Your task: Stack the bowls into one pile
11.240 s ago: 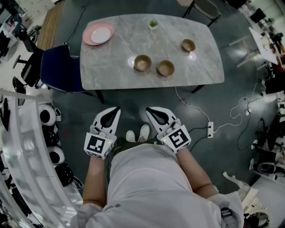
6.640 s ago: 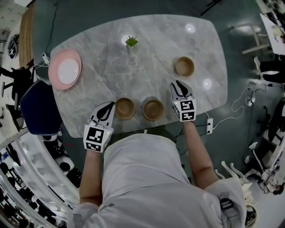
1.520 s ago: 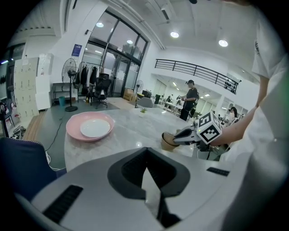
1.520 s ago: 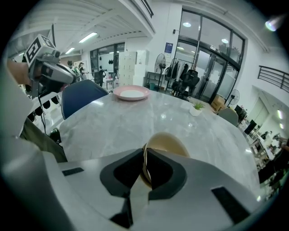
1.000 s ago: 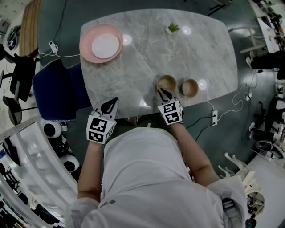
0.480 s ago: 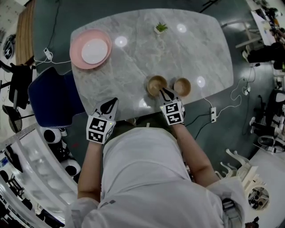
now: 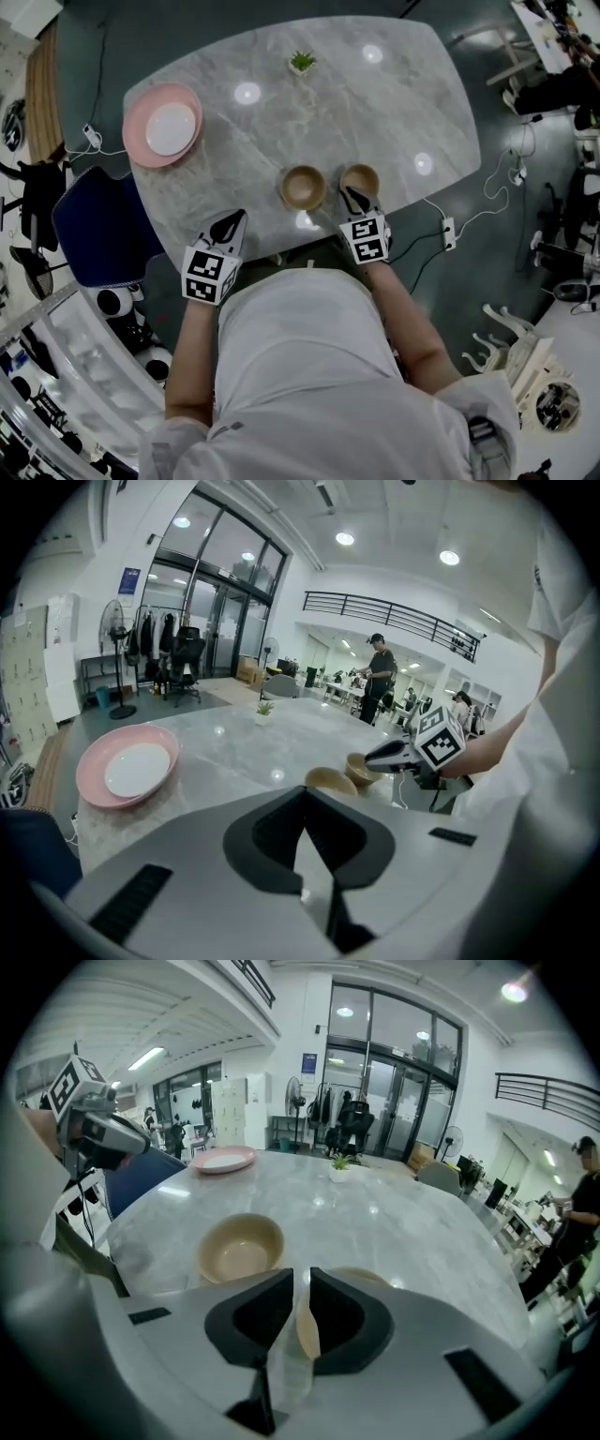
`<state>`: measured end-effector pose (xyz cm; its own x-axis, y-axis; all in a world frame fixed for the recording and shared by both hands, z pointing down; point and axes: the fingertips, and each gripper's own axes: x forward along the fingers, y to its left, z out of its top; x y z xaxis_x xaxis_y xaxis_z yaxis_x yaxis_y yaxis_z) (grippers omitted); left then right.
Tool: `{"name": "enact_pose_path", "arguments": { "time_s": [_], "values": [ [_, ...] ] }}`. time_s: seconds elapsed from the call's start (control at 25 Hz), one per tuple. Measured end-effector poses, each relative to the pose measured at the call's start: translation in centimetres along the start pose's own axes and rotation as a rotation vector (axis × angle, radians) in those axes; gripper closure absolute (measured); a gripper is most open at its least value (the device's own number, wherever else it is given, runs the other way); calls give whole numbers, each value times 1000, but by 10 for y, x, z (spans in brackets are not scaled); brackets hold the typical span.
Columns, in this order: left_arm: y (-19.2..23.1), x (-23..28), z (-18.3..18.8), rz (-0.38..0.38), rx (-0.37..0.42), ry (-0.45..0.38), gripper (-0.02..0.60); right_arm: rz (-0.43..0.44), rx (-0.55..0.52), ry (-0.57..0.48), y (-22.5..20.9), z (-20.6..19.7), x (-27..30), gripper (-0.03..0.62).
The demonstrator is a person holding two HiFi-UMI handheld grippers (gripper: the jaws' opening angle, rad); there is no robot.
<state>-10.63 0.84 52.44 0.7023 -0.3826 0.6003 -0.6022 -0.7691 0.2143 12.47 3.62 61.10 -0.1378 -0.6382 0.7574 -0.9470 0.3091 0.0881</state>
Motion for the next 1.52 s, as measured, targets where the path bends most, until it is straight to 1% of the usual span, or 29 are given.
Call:
{"name": "enact_pose_path", "arguments": {
  "time_s": [0.32,0.48,0.76,1.2,1.52],
  "values": [
    [-30,35,22,-14,14,11,580,-9,18,9,-46,-20,-8,531],
    [-43,48,26,-14,18,27,580,-16,46,10,-68,-32,-11,530],
    [-64,71,35,-6,18,44,580,-3,89,20,-98,-51,-8,516],
    [-79,86,40,40,0,67,580,91,171,24,-113,-63,9,491],
    [-85,91,40,72,-19,72,580,141,171,28,-113,-65,23,496]
  ]
}}
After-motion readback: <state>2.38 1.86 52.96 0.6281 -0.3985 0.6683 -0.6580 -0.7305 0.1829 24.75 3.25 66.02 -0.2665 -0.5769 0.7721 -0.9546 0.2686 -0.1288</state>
